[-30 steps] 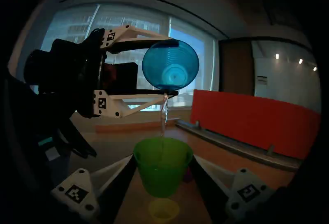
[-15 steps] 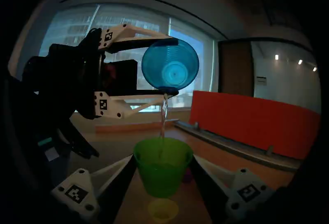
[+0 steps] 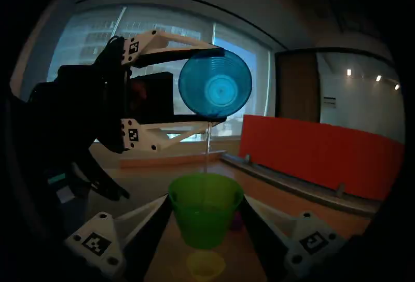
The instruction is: Pour water
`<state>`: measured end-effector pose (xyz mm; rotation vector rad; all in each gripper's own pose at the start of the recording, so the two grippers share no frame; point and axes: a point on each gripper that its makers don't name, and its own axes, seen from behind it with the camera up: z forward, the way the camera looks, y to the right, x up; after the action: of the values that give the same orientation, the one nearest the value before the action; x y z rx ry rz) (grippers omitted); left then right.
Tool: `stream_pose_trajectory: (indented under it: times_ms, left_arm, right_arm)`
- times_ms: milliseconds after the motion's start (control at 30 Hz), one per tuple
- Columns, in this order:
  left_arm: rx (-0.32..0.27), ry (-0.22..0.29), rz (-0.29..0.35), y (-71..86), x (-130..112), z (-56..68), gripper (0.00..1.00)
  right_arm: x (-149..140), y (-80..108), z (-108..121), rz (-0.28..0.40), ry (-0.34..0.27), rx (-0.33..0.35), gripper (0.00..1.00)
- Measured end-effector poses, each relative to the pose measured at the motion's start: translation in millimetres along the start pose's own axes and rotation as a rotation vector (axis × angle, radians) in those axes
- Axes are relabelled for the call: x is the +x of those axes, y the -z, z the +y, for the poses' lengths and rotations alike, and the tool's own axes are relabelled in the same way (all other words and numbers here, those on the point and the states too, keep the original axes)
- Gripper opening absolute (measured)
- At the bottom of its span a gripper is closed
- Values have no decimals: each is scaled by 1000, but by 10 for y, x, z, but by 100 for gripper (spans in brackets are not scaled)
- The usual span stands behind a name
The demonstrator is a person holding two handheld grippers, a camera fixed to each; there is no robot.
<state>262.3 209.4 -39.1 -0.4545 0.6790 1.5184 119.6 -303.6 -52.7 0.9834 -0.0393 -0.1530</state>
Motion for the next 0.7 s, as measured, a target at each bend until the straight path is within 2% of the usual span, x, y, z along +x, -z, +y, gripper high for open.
stream_pose_trajectory:
  times_ms: [367,567,700]
  left_arm:
    - [6,-22,2,17,26,56,87]
    - [5,2,1,13,14,56,87]
    - [4,39,-2,13,-16,56,87]
  right_arm:
    - [6,-14,5,1,-2,-1,90]
    - [11,-23,-2,1,-1,0,90]
    - [-3,-21,1,1,-2,-1,90]
